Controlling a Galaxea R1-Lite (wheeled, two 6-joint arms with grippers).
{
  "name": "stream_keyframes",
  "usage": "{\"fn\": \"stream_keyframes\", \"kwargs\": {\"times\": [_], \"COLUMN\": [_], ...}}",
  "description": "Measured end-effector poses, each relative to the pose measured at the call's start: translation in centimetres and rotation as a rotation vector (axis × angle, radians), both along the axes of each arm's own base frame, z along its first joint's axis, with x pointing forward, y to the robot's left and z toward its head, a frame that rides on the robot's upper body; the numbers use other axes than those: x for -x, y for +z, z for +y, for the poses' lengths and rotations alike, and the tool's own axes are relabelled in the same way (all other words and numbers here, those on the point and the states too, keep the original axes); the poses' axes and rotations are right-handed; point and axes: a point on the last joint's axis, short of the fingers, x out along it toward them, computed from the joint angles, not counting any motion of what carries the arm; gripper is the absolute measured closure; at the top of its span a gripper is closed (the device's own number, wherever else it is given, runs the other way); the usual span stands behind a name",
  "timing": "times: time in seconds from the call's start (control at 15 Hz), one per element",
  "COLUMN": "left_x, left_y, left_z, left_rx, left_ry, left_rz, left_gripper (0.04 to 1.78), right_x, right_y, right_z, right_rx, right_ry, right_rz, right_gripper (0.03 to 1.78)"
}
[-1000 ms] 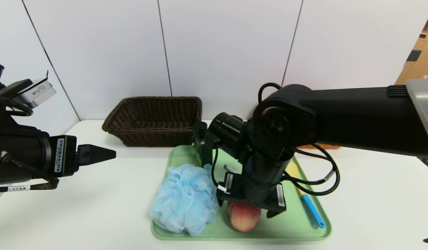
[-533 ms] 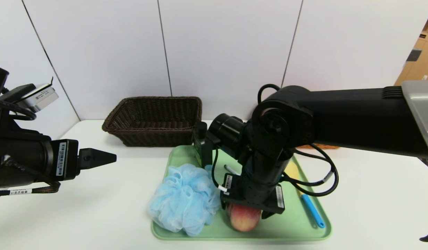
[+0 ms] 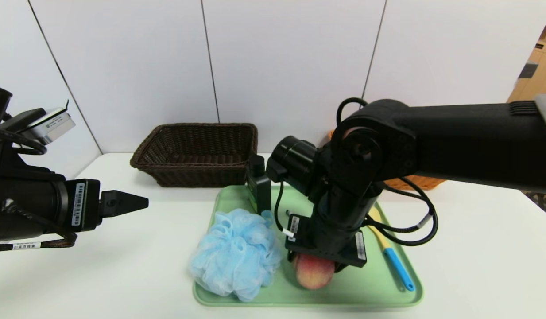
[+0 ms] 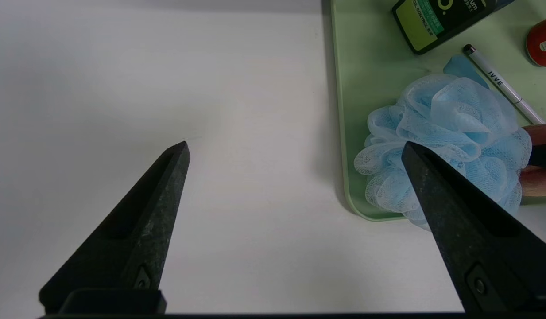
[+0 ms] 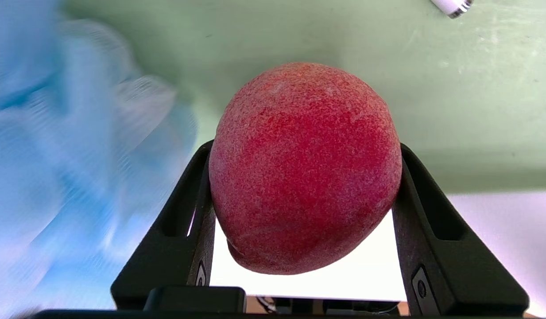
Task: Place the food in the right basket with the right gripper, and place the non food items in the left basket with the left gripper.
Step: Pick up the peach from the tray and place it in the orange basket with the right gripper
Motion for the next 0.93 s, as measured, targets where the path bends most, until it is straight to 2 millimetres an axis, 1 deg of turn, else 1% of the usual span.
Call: {"fn": "stream_keyframes", "kwargs": {"times": [0.07,0.27,0.4,0.53,0.67,0.73,0.8,0.93], "left_x": [0.0,0.0,0.1,0.3,0.4,0.5,0.4,0.2], "left_y": [-0.1,-0.2,-0.5,-0.8,-1.0,-1.0,-0.9,-0.4], "left_z": [0.0,0.0,0.1,0.1,0.2,0.2,0.2,0.1], "left_rx": [-0.001,-0.004,-0.008,-0.014,-0.016,-0.017,-0.014,0.006], "left_ry": [0.0,0.001,-0.001,-0.002,-0.001,0.0,0.0,-0.001], "left_rz": [0.002,0.009,0.018,0.027,0.03,0.028,0.019,-0.031], "left_gripper": [0.13,0.13,0.13,0.13,0.13,0.13,0.13,0.13], "right_x": [0.3,2.0,3.1,3.5,2.9,2.4,1.7,-0.2], "right_y": [1.2,7.1,11.4,15.3,17.8,18.5,19.0,18.8], "right_z": [-0.4,-2.4,-4.6,-7.4,-10.0,-11.4,-13.1,-16.1], "right_rx": [-0.032,-0.226,-0.364,-0.463,-0.507,-0.503,-0.483,-0.422], "right_ry": [0.003,0.047,0.123,0.158,0.112,0.074,0.026,-0.082], "right_rz": [-0.017,-0.122,-0.286,-0.519,-0.694,-0.758,-0.803,-0.838], "right_gripper": [0.72,0.72,0.72,0.72,0.72,0.72,0.72,0.72]}}
